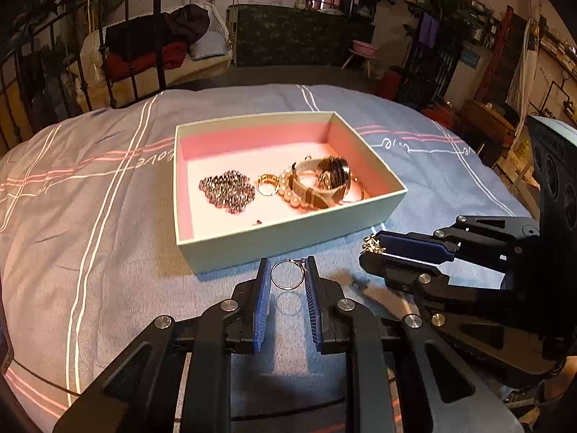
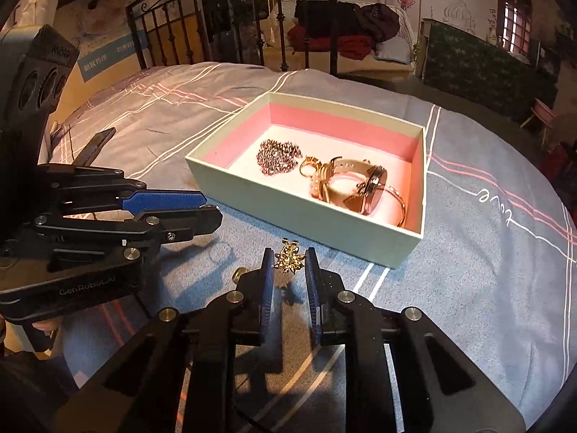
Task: Organize jewelry
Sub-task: 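Carry the ring and charm into the box and open both tools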
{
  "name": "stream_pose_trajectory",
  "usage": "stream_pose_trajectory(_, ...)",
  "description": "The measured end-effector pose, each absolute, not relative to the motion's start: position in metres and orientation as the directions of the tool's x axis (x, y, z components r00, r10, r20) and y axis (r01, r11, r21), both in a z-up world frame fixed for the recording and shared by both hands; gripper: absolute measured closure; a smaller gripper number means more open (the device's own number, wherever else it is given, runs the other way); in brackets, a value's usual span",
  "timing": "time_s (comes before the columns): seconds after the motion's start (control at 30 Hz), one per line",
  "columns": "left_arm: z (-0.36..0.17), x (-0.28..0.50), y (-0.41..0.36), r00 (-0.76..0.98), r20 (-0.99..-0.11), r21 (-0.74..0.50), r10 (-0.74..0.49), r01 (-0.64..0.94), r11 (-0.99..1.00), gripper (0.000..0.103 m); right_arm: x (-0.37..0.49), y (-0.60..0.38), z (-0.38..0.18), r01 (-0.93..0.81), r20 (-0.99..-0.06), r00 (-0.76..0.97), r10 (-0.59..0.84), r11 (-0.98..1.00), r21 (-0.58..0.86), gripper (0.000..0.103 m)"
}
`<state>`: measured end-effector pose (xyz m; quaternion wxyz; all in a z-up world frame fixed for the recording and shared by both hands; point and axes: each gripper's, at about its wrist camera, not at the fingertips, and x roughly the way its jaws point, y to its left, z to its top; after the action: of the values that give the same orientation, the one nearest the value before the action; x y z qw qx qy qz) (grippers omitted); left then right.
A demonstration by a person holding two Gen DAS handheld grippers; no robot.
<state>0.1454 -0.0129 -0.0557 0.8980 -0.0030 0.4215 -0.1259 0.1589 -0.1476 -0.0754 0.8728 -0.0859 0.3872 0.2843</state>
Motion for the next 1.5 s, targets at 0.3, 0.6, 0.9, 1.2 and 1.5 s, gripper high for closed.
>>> stream_pose_trajectory(0.3, -0.02, 0.2, -0.016, 0.667, -0.716, -0.124, -0.207, 0.17, 0.978, 0.084, 0.2, -0.15, -0.03, -0.521, -0.661, 0.628, 0.41, 0.853, 0.034, 0.085)
stream_pose_trajectory(0.6, -0.024, 0.235, -0.015, 0.645, -0.748, -0.114, -0.154, 0.103, 0.988, 0.084, 0.225, -0.158, -0.03, -0.468, -0.653, 0.645, 0.396, 0.881, 0.073, 0.085)
stream_pose_trajectory(0.9, -0.034, 0.242, -0.011, 0.621, -0.771, -0.112, -0.138, 0.08, 0.99, 0.084, 0.238, -0.152, -0.046, -0.462, -0.695, 0.615, 0.372, 0.885, 0.066, 0.085)
stream_pose_trajectory(1.2, -0.039, 0.247, -0.011, 0.602, -0.785, -0.126, -0.143, 0.072, 0.989, 0.084, 0.242, -0.149, -0.059, -0.458, -0.724, 0.594, 0.352, 0.887, 0.056, 0.085)
stream_pose_trajectory(1.5, -0.044, 0.25, -0.013, 0.59, -0.795, -0.128, -0.145, 0.07, 0.989, 0.084, 0.24, -0.15, -0.06, -0.461, -0.726, 0.591, 0.352, 0.886, 0.054, 0.085)
